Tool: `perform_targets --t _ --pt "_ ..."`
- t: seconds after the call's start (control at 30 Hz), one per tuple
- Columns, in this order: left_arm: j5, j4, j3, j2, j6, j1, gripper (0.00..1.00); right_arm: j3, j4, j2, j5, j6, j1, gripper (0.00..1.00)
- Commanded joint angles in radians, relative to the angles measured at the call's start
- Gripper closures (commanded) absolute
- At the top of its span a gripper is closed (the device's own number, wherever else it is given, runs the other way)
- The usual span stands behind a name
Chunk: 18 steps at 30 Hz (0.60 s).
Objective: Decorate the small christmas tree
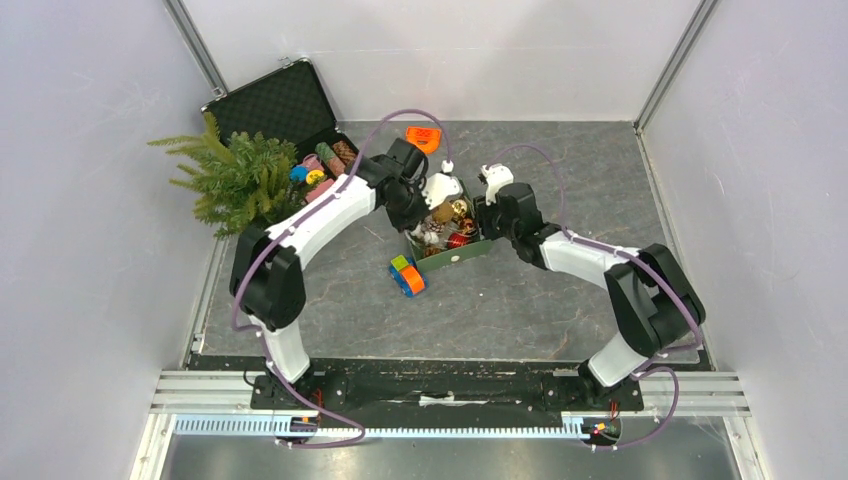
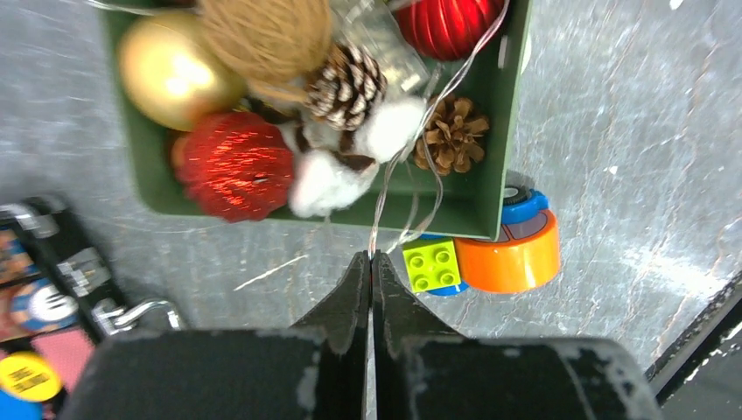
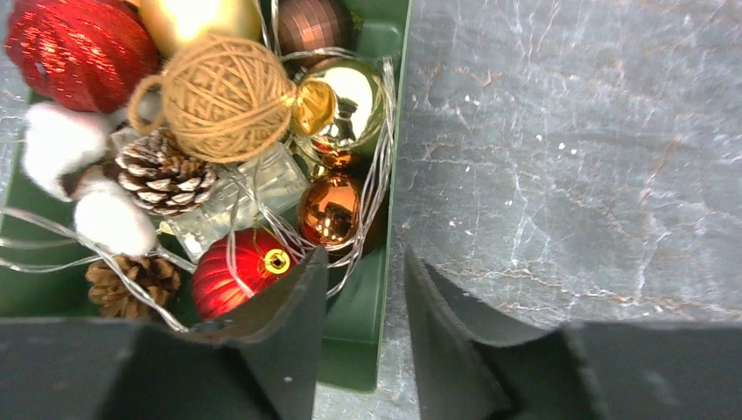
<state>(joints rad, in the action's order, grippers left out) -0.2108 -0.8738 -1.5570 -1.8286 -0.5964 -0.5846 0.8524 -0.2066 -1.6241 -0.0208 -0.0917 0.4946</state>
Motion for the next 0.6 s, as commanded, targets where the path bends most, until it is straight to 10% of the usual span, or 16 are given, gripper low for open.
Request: perform_targets --t 0.0,0.57 --pt "-0.017 0.025 -0.123 0.165 0.093 -0.001 0.98 0.014 0.000 0.114 0.018 0.055 0.004 0.54" --pt "-0.151 0.034 -0.527 0.278 0.273 -0.003 0.98 0.008 -0.294 0.435 0.475 0.293 0.046 0.06"
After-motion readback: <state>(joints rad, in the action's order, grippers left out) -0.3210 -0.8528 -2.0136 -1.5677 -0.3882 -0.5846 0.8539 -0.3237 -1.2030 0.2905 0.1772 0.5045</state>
